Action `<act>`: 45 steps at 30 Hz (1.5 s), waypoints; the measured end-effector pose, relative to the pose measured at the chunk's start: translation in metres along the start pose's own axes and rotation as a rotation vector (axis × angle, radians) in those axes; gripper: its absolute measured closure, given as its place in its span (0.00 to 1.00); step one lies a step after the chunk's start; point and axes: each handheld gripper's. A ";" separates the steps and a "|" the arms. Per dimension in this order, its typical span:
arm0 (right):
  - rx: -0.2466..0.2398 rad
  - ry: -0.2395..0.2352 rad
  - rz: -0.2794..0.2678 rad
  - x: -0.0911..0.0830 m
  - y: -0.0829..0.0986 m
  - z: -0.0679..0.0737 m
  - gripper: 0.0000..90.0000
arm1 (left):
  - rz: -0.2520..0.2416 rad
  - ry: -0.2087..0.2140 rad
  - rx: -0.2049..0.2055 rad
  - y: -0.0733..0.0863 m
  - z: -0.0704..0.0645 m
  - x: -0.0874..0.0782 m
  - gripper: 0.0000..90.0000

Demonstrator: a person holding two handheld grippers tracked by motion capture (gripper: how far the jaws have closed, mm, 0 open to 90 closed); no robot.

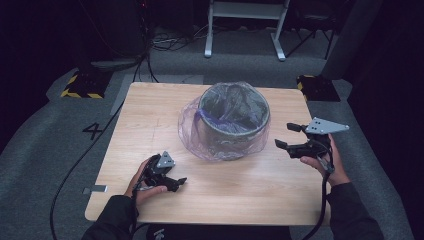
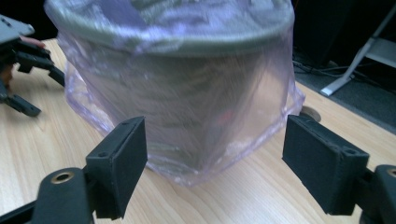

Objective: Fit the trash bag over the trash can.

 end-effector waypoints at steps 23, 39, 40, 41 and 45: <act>-0.056 0.038 -0.017 -0.003 -0.032 0.007 0.26 | -0.017 -0.005 -0.009 0.002 0.001 0.002 0.16; -0.070 0.041 -0.037 0.009 -0.048 0.008 0.26 | -0.018 -0.005 -0.011 0.002 0.001 0.002 0.16; -0.075 0.037 -0.037 0.011 -0.050 0.009 0.26 | -0.017 -0.005 -0.011 0.002 0.001 0.002 0.16; -0.083 0.034 -0.034 0.012 -0.052 0.009 0.26 | -0.017 -0.005 -0.011 0.002 0.001 0.002 0.16; -0.098 0.026 -0.032 0.017 -0.059 0.012 0.26 | -0.017 -0.005 -0.009 0.002 0.001 0.002 0.16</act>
Point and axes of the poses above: each handheld gripper's, and its own axes: x roughly forward along the jaws, y roughly out of its underside, z roughly to its left, and after that the axes turned 6 degrees about -y, right-handed
